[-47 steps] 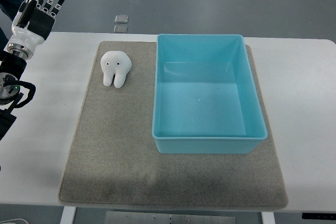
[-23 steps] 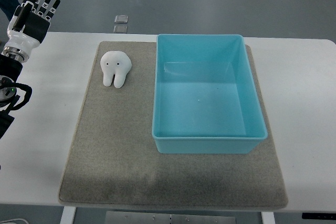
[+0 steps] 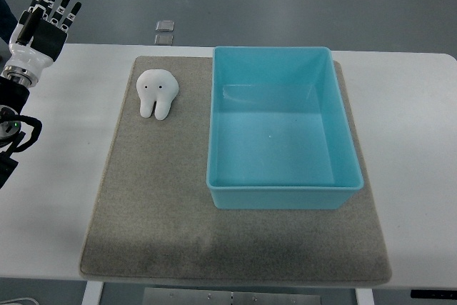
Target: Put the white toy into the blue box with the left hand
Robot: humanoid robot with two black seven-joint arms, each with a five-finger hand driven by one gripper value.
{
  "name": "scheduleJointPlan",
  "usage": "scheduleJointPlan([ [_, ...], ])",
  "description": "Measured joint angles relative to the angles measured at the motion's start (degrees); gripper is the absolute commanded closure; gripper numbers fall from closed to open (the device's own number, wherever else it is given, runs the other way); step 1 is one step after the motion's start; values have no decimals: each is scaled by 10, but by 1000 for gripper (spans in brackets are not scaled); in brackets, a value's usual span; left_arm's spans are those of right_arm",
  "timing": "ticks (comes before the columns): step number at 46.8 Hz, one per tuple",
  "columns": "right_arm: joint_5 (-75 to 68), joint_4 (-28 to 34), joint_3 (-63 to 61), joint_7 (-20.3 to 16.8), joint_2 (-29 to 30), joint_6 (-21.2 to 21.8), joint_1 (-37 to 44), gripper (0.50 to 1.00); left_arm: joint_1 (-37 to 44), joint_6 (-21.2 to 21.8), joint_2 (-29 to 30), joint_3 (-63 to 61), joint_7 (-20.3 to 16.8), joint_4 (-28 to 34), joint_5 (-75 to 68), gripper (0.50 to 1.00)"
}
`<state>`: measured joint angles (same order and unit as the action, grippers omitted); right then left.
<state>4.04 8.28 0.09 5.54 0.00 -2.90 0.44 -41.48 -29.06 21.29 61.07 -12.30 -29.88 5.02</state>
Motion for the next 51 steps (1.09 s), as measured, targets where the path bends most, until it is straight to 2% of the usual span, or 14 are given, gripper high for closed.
scheduleJointPlan([
  [12,0,0,0,0,0,0,0,564,-23,3,3,-60,-3,14,-13,508],
  [24,0,0,0,0,0,0,0,564,-51,-1,27,-106,-16,6,-162,519],
  [28,0,0,0,0,0,0,0,564,-62,-1,32,-106,-41,1,-237,519],
  [37,0,0,0,0,0,0,0,564,-75,15,50,-106,-127,-18,-441,519],
  [42,0,0,0,0,0,0,0,564,-76,29,51,-106,-136,-39,-512,516],
  [51,0,0,0,0,0,0,0,562,-82,36,66,-116,-136,-65,-541,510],
])
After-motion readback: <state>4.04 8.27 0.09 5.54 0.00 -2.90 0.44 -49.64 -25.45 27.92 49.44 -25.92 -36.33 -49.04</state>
